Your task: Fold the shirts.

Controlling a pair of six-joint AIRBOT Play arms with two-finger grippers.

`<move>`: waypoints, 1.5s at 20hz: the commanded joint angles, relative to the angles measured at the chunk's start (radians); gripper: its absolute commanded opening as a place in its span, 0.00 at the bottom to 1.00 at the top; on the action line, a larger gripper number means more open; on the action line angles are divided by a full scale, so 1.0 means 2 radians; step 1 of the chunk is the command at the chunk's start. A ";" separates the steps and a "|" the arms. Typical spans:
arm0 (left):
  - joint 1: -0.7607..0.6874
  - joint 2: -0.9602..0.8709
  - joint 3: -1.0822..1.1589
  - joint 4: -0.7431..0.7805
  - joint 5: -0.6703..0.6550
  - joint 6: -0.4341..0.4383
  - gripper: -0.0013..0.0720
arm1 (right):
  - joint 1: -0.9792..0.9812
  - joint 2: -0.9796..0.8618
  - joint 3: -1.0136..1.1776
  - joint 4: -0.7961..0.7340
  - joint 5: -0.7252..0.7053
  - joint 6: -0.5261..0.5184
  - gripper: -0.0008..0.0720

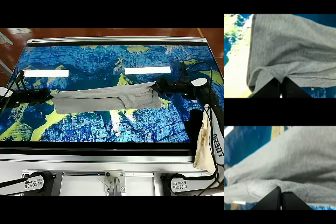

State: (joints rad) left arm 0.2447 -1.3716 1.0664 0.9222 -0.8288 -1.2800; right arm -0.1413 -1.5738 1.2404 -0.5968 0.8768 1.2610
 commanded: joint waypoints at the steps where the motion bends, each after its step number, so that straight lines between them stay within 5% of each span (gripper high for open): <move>1: -0.009 -0.057 0.055 0.000 0.012 -0.004 0.08 | 0.007 -0.049 0.039 0.018 -0.055 0.006 0.10; 6: -0.032 -0.105 0.073 0.000 0.011 -0.004 0.09 | 0.023 -0.100 0.050 0.009 -0.084 0.001 0.12; 7: -0.034 -0.109 0.073 0.000 0.010 -0.004 0.28 | 0.023 -0.105 0.050 0.005 -0.083 -0.005 0.22; 9: -0.034 -0.106 0.076 -0.002 0.002 -0.004 0.92 | 0.019 -0.101 0.051 0.006 -0.075 -0.046 0.91; 10: -0.033 -0.104 0.085 -0.002 -0.022 -0.004 0.96 | 0.011 -0.095 0.052 0.003 -0.062 -0.075 0.94; 12: -0.028 -0.098 0.110 -0.002 -0.083 -0.004 0.96 | -0.013 -0.077 0.065 -0.058 -0.036 -0.085 0.93; 16: -0.029 -0.071 0.131 -0.013 -0.144 0.004 0.91 | -0.062 -0.063 0.069 -0.231 -0.004 0.081 0.93; 25: -0.082 0.010 0.131 -0.098 -0.149 0.039 0.91 | -0.013 -0.135 0.069 -0.208 0.025 0.088 0.93; 30: -0.122 0.020 0.131 -0.144 -0.149 0.072 0.91 | 0.002 -0.155 0.092 -0.135 0.023 0.084 0.91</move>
State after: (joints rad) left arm 0.0425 -1.3457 1.3273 0.6968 -1.1255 -1.1713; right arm -0.1558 -1.8568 1.4006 -0.9409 0.9104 1.4284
